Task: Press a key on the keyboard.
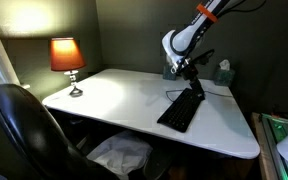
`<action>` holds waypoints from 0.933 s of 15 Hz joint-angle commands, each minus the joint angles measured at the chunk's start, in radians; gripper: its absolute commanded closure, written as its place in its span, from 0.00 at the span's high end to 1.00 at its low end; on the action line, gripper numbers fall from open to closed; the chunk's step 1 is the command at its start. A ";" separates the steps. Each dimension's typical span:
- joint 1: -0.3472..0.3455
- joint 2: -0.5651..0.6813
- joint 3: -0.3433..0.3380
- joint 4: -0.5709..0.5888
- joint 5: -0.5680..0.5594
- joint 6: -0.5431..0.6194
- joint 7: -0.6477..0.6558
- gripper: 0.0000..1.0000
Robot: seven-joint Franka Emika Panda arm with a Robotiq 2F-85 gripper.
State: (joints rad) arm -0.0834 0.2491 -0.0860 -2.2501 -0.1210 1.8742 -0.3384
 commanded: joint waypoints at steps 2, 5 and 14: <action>-0.001 0.032 0.024 -0.006 -0.019 0.078 0.012 0.66; -0.001 0.052 0.031 -0.005 -0.029 0.138 0.005 0.42; -0.007 0.104 0.035 0.000 -0.047 0.220 0.001 0.00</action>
State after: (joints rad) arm -0.0821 0.3340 -0.0565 -2.2511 -0.1512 2.0645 -0.3388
